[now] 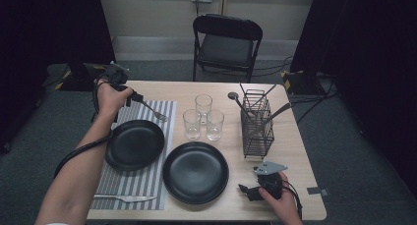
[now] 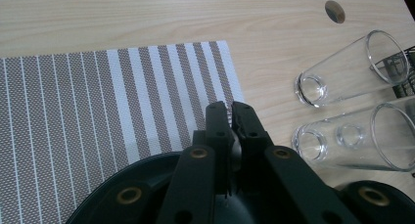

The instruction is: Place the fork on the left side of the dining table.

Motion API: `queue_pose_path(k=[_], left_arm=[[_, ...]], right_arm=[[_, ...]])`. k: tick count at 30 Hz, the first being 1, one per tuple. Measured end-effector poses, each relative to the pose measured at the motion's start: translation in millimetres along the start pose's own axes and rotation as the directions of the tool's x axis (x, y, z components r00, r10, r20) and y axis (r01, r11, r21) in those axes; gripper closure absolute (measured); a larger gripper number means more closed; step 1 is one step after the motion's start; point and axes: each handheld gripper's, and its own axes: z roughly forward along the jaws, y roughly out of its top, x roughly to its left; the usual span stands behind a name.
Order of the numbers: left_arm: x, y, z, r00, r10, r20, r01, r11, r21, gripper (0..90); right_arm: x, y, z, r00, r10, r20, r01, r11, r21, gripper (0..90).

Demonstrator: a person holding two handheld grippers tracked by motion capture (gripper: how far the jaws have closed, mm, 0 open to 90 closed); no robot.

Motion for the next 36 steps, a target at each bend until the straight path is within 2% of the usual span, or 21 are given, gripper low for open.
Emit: queue_pose_path(k=[10,19,25,27,28,36], left_arm=[[-1.9,-2.2,-2.2,1.0,0.007,0.005,-0.007,0.9999,0.013,86.8],[0.8,-5.1,-3.3,0.9998,-0.016,0.008,0.016,0.9998,0.015,86.8],[3.4,-4.1,-1.9,0.9996,-0.026,0.011,0.026,0.9997,-0.002,86.6],[2.2,-3.8,-0.8,0.9991,-0.043,0.006,0.043,0.9989,-0.018,86.6],[2.6,-3.2,-0.6,0.9994,-0.035,0.002,0.035,0.9992,-0.02,86.6],[3.7,-3.3,2.1,0.9981,-0.061,-0.002,0.061,0.996,-0.065,86.5]], right_arm=[[0.1,0.0,0.0,1.0,0.001,0.0,-0.001,1.0,0.001,11.5],[0.1,0.0,0.0,1.0,0.0,0.0,0.0,1.0,0.001,11.5],[0.1,0.0,0.0,1.0,0.002,-0.001,-0.002,1.0,0.0,11.5],[0.1,0.0,0.0,1.0,0.001,0.0,-0.001,1.0,0.001,11.5],[0.1,0.0,0.0,1.0,0.001,0.0,-0.001,1.0,0.001,11.5],[0.1,0.0,0.0,1.0,0.001,0.0,-0.001,1.0,0.001,11.5]])
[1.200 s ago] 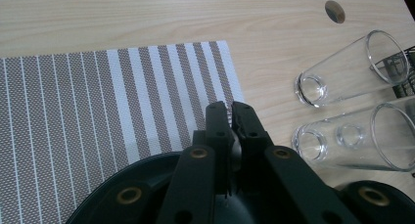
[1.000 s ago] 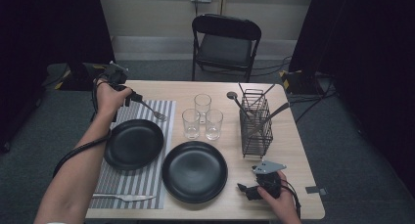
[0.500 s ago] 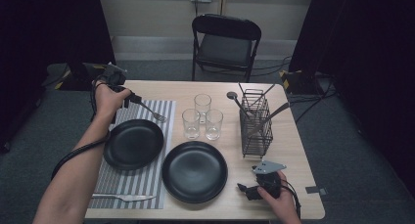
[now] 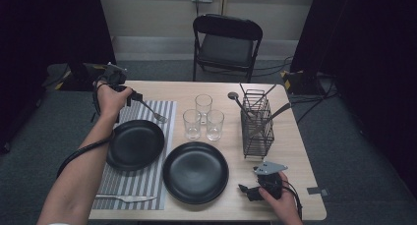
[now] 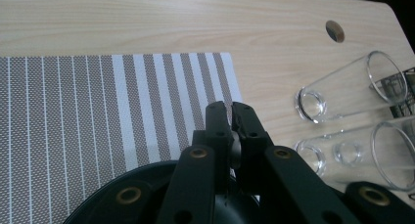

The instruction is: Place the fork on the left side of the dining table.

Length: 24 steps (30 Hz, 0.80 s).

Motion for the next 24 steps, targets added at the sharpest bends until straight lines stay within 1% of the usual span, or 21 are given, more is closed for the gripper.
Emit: queue_pose_path(k=[3,5,6,7,9,10,15,19,24], left_arm=[[2.5,-1.1,0.7,0.9999,-0.012,-0.006,0.012,0.9998,-0.013,86.0],[4.0,-1.6,1.1,0.9999,-0.011,-0.008,0.011,0.9998,-0.019,85.7],[4.0,-1.8,1.6,0.9997,-0.021,-0.012,0.02,0.9995,-0.026,85.5],[4.7,-1.8,1.6,0.9997,-0.018,-0.016,0.018,0.9995,-0.024,85.3],[4.9,-1.7,1.7,0.9994,-0.029,-0.017,0.028,0.9993,-0.023,85.0],[5.1,-1.8,1.7,0.9993,-0.029,-0.026,0.028,0.9993,-0.024,84.9],[5.9,-2.0,1.9,0.9992,-0.027,-0.031,0.026,0.9993,-0.026,84.3],[7.1,-1.8,2.0,0.9993,-0.023,-0.029,0.022,0.9995,-0.024,84.1],[10.2,-2.1,2.8,0.9993,-0.026,-0.026,0.026,0.9994,-0.025,83.5]], right_arm=[[0.0,0.0,0.0,1.0,0.0,0.0,0.0,1.0,0.0,11.5],[0.0,0.0,0.0,1.0,0.0,0.0,0.0,1.0,0.0,11.5],[0.0,0.0,0.0,1.0,0.0,0.0,0.0,1.0,0.0,11.5],[0.0,0.0,0.0,1.0,0.0,0.0,0.0,1.0,0.0,11.5],[0.0,0.0,0.0,1.0,0.0,0.0,0.0,1.0,0.0,11.5],[0.0,0.0,0.0,1.0,0.0,0.0,0.0,1.0,0.0,11.5],[0.0,0.0,0.0,1.0,0.0,0.0,0.0,1.0,0.0,11.5],[0.0,0.0,0.0,1.0,0.0,0.0,0.0,1.0,0.0,11.5],[0.0,0.0,0.0,1.0,0.0,0.0,0.0,1.0,0.0,11.5]])
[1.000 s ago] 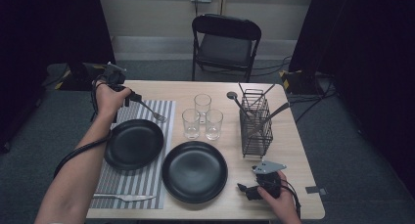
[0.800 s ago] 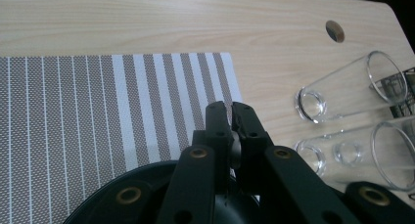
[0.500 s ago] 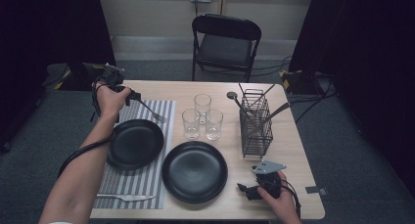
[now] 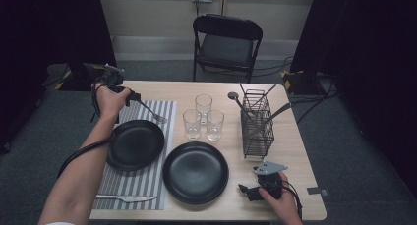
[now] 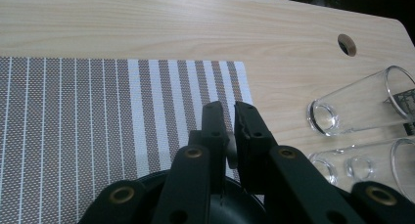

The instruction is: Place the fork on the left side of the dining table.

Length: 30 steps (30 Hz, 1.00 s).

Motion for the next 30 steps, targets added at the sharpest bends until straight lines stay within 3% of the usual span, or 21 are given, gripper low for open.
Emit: queue_pose_path(k=[11,30], left_arm=[[6.0,-1.1,0.7,0.9995,-0.002,-0.033,0.002,1.0,0.009,80.6],[16.9,-2.2,5.1,0.9986,-0.034,-0.042,0.035,0.9992,0.018,76.8]], right_arm=[[0.0,0.0,0.0,1.0,0.0,0.0,0.0,1.0,0.0,11.5],[0.0,0.0,0.0,1.0,0.0,0.0,0.0,1.0,0.0,11.5]])
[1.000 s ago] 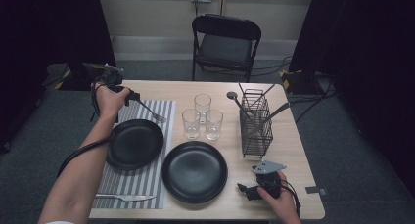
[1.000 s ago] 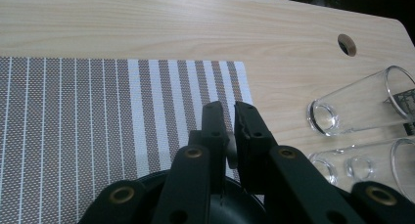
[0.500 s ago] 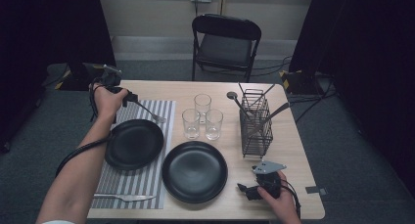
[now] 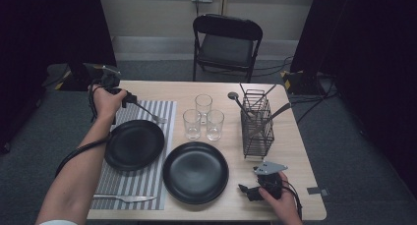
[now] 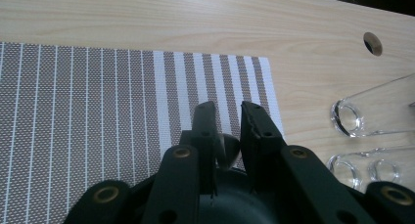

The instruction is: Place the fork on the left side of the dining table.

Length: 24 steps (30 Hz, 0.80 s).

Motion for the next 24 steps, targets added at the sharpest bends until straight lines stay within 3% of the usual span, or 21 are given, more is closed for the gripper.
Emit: queue_pose_path(k=[24], left_arm=[[-3.7,3.4,0.1,0.9999,0.009,0.005,-0.009,0.9999,-0.008,78.6]], right_arm=[[-0.1,0.0,0.0,1.0,-0.001,0.0,0.001,1.0,0.0,11.5]])
